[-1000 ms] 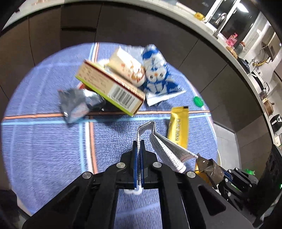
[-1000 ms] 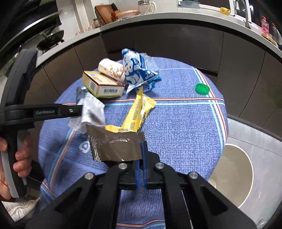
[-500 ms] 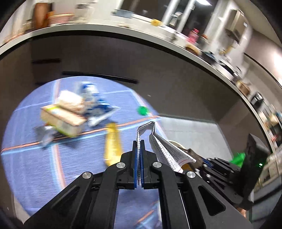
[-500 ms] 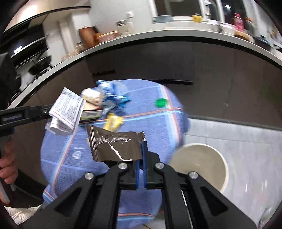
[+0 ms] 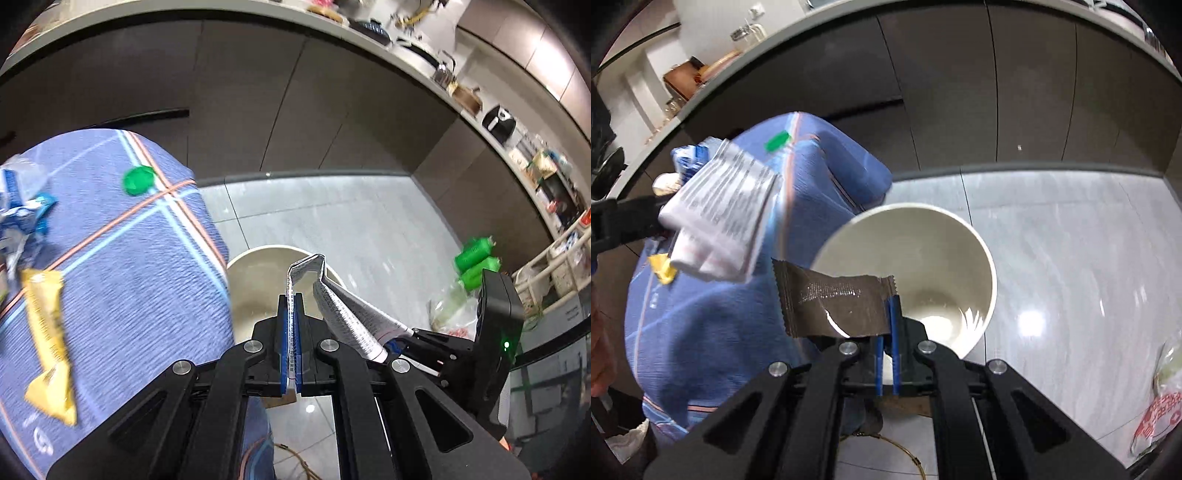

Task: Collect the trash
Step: 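Carry both items over the white bin and open both tools to drop them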

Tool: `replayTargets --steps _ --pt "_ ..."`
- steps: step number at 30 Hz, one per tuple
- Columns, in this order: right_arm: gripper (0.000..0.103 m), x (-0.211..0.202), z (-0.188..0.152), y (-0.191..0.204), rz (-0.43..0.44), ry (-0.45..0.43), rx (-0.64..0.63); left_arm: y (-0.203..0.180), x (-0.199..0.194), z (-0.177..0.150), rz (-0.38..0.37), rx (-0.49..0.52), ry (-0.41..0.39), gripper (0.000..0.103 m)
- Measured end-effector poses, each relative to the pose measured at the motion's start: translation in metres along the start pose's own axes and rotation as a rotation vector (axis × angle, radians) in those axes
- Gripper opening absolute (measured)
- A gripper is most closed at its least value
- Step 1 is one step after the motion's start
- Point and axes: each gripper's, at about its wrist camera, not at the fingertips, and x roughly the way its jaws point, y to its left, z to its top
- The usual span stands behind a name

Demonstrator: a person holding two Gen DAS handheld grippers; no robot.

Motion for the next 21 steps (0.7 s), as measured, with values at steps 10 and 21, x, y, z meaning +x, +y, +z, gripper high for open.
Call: replayTargets --steps 10,21 --pt "0.008 0.054 -0.001 -0.017 -0.018 0.066 -0.012 0.013 0.062 0.004 0.073 0.020 0.058 0.003" --pt "0.046 0.059 0.003 -0.006 -0.084 0.043 -0.117 -0.002 0.091 0.012 0.126 0.057 0.048 0.009"
